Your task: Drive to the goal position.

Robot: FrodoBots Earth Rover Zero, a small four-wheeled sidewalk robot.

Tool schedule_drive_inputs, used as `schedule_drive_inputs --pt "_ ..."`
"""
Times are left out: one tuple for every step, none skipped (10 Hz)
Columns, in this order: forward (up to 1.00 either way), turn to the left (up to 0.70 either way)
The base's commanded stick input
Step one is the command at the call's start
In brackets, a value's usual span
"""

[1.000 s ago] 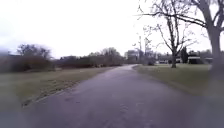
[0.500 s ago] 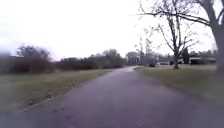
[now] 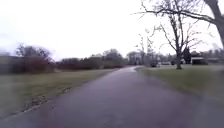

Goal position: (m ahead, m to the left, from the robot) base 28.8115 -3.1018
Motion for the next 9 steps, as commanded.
schedule_drive_inputs --pt "1.00 -0.32" --pt "1.00 -0.40" --pt "1.00 -0.40" --pt "1.00 -0.35" --pt "1.00 -0.23" --pt "1.00 -0.10" --pt "1.00 0.00" --pt "1.00 0.00" --pt "1.00 0.00"
